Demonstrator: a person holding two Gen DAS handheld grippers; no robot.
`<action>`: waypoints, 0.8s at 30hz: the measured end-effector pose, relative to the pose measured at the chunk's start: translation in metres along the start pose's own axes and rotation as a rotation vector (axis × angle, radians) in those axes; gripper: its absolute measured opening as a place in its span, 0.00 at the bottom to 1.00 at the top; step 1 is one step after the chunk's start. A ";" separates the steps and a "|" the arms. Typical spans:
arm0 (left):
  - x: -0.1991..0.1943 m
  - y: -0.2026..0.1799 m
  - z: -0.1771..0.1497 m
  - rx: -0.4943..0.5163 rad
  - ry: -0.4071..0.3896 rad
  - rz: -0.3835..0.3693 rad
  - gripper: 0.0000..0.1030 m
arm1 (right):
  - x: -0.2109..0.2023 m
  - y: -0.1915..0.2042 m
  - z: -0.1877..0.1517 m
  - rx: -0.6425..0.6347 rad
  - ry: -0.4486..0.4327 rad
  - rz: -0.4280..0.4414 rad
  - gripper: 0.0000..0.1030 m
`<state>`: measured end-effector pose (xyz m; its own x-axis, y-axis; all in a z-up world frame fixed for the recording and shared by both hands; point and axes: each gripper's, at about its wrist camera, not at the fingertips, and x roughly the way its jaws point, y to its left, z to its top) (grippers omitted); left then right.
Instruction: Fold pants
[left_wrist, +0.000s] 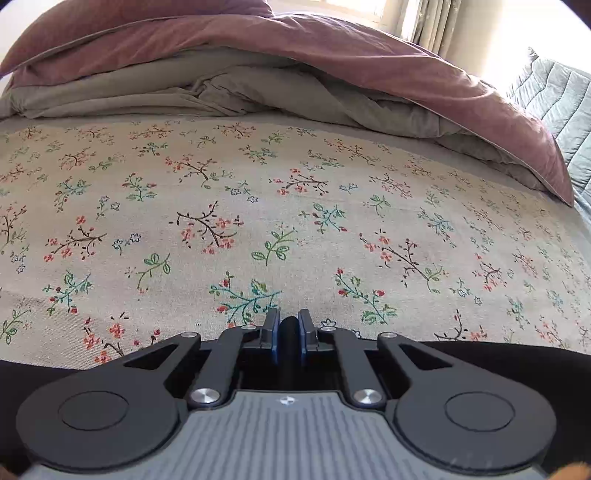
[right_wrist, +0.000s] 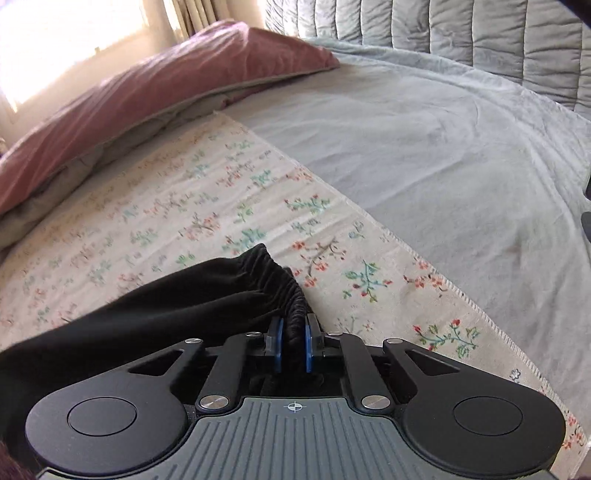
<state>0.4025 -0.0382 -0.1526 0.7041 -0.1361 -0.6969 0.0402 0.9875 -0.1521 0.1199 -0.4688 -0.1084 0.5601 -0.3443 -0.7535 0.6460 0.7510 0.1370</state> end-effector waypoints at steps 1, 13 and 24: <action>0.000 0.003 0.001 -0.036 -0.002 0.006 0.20 | 0.005 0.003 -0.001 -0.018 0.016 -0.017 0.10; -0.090 0.041 0.004 -0.165 -0.060 -0.012 0.41 | -0.026 0.020 -0.001 -0.088 -0.184 -0.078 0.39; -0.120 0.081 -0.092 -0.216 0.084 -0.057 0.64 | -0.024 0.106 -0.034 -0.361 0.011 0.349 0.48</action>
<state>0.2563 0.0508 -0.1455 0.6429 -0.2066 -0.7375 -0.0808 0.9393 -0.3335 0.1574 -0.3615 -0.0982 0.7043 -0.0332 -0.7091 0.1991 0.9681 0.1523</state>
